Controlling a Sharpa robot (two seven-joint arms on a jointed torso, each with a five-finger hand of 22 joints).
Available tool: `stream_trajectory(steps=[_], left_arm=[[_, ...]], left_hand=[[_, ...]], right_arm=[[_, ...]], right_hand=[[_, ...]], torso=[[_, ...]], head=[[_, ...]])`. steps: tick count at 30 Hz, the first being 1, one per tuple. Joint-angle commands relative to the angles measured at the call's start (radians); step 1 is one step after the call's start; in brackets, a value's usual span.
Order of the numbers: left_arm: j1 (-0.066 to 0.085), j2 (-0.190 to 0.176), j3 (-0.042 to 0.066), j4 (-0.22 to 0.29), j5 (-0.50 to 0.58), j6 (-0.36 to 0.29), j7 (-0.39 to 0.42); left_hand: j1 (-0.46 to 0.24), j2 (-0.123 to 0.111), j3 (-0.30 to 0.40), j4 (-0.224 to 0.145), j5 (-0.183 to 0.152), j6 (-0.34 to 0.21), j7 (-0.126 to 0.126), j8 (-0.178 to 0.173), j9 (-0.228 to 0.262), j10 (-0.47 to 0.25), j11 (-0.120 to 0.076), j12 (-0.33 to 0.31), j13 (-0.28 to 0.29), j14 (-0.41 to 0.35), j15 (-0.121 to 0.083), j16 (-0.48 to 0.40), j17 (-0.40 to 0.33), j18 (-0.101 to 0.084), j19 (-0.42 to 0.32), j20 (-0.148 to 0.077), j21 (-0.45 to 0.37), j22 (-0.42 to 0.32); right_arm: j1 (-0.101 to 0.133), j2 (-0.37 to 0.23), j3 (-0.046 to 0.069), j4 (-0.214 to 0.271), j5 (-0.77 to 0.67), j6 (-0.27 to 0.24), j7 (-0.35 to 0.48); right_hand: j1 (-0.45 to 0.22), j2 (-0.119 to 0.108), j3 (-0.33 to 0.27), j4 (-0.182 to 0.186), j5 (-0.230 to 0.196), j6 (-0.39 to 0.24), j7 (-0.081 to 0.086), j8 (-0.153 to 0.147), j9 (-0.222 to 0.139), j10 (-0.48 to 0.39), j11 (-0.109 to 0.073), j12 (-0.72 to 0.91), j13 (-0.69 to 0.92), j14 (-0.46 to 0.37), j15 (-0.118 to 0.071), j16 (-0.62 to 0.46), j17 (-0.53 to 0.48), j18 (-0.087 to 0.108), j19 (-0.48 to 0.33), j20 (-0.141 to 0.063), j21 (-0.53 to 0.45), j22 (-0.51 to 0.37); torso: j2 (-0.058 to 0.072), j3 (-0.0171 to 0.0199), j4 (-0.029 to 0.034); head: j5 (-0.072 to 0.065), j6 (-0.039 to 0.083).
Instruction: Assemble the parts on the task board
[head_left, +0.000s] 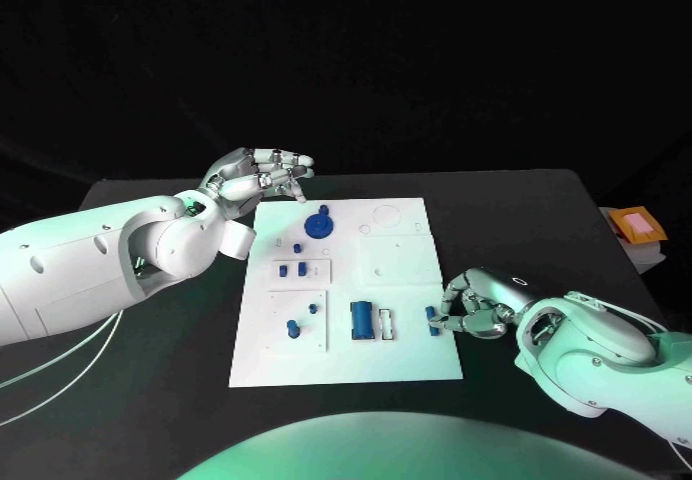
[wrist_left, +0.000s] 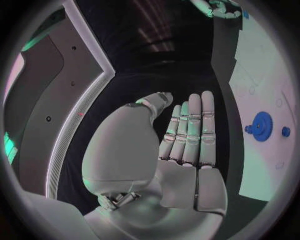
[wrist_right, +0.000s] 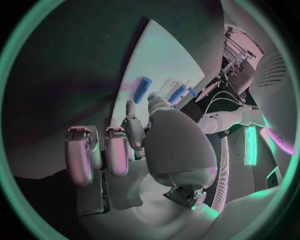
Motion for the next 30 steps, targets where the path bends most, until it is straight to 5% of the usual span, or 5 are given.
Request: stream_trajectory(steps=[1, 12, 17, 22, 30], left_arm=[[0.001, 0.001, 0.0, 0.002, -0.003, 0.006, 0.015], [0.001, 0.001, 0.0, 0.003, -0.003, 0.007, 0.013], [0.001, 0.001, 0.0, 0.003, -0.003, 0.008, 0.013], [0.001, 0.001, 0.0, 0.003, -0.003, 0.008, 0.012], [0.001, 0.0, 0.0, 0.002, -0.003, 0.009, 0.009]], left_hand=[[-0.015, 0.0, -0.004, 0.002, -0.005, -0.002, 0.004, -0.007, -0.002, -0.009, 0.001, 0.004, 0.0, -0.003, 0.003, 0.003, -0.001, 0.009, -0.005, 0.004, -0.003, -0.002], [-0.016, 0.002, -0.004, 0.003, -0.005, -0.002, 0.004, -0.007, -0.002, -0.009, 0.0, 0.004, 0.0, -0.003, 0.003, 0.003, -0.001, 0.009, -0.005, 0.004, -0.004, -0.002], [-0.016, 0.002, -0.004, 0.003, -0.005, -0.002, 0.004, -0.007, -0.002, -0.009, 0.0, 0.004, 0.0, -0.003, 0.003, 0.003, -0.001, 0.009, -0.005, 0.004, -0.004, -0.002], [-0.015, 0.004, -0.003, 0.002, -0.004, -0.002, 0.004, -0.006, -0.002, -0.009, 0.0, 0.004, 0.0, -0.004, 0.002, 0.004, -0.001, 0.01, -0.004, 0.004, -0.005, -0.003], [-0.011, 0.007, 0.0, -0.001, -0.003, -0.001, 0.003, -0.005, -0.001, -0.009, -0.001, 0.005, 0.0, -0.005, 0.001, 0.005, -0.002, 0.011, -0.003, 0.004, -0.006, -0.003]], right_arm=[[-0.011, 0.017, -0.001, -0.008, -0.027, 0.006, -0.026], [-0.035, 0.053, 0.0, -0.035, -0.029, 0.034, -0.032], [-0.041, 0.065, 0.0, -0.04, -0.039, 0.05, -0.037], [-0.043, 0.07, 0.0, -0.042, -0.06, 0.051, -0.048], [-0.043, 0.066, 0.0, -0.019, -0.047, 0.009, -0.051]], right_hand=[[-0.013, 0.002, -0.007, 0.001, 0.0, 0.006, -0.001, -0.003, 0.001, -0.002, 0.002, -0.006, -0.002, 0.077, 0.006, -0.005, 0.137, 0.001, 0.076, 0.004, -0.006, 0.242], [-0.001, 0.012, -0.005, -0.005, 0.005, 0.007, -0.003, -0.009, 0.003, -0.004, -0.001, -0.011, -0.004, 0.076, 0.004, -0.006, 0.135, 0.002, 0.075, 0.003, -0.01, 0.241], [0.114, 0.021, 0.041, -0.036, 0.014, 0.014, -0.012, -0.02, 0.007, -0.006, -0.009, -0.015, -0.003, 0.076, -0.004, -0.008, 0.135, 0.002, 0.076, -0.003, -0.009, 0.242], [0.237, 0.015, 0.236, -0.107, 0.016, 0.029, -0.013, -0.03, 0.016, -0.009, -0.013, -0.024, -0.003, 0.077, -0.008, -0.006, 0.14, 0.0, 0.079, -0.01, -0.002, 0.244], [0.05, -0.062, 0.646, -0.215, 0.05, 0.011, -0.003, 0.008, 0.104, 0.012, -0.005, -0.019, 0.006, 0.08, -0.001, 0.0, 0.151, -0.003, 0.084, -0.004, 0.011, 0.248]], torso=[[0.003, 0.0013, -0.0003], [0.003, 0.0017, -0.0017], [0.002, 0.0016, -0.0007], [0.001, 0.0004, 0.001], [0.001, 0.0004, -0.0001]], head=[[-0.002, 0.0], [0.003, 0.0], [0.002, 0.0], [0.002, 0.0], [0.007, 0.0]])
